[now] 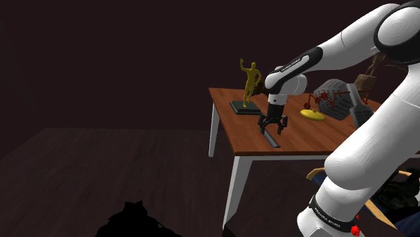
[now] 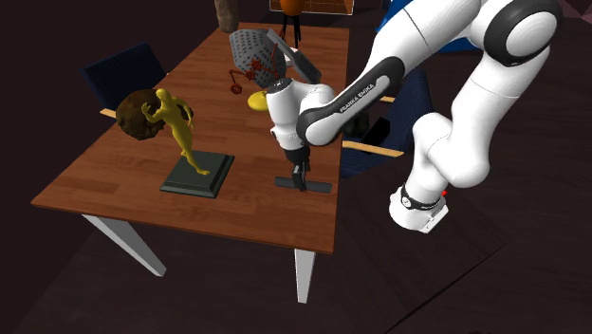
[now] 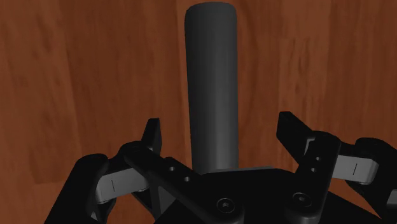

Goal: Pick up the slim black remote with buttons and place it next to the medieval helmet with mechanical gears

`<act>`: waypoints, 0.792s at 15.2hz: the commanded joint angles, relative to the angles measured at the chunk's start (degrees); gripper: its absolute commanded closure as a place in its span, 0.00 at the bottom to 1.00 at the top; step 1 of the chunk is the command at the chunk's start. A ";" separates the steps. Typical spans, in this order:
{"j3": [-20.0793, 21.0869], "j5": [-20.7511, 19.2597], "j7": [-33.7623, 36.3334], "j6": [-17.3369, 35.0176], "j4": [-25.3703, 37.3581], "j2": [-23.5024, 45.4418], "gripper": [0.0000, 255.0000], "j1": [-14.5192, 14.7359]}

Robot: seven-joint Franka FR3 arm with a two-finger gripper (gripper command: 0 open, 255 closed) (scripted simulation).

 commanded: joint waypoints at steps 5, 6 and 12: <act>-0.07 0.42 -0.32 3.23 -1.93 1.33 0.00 0.08; -0.07 0.42 -0.33 3.23 -1.93 1.33 0.00 0.08; -0.07 0.42 -0.32 3.22 -1.93 1.32 1.00 0.08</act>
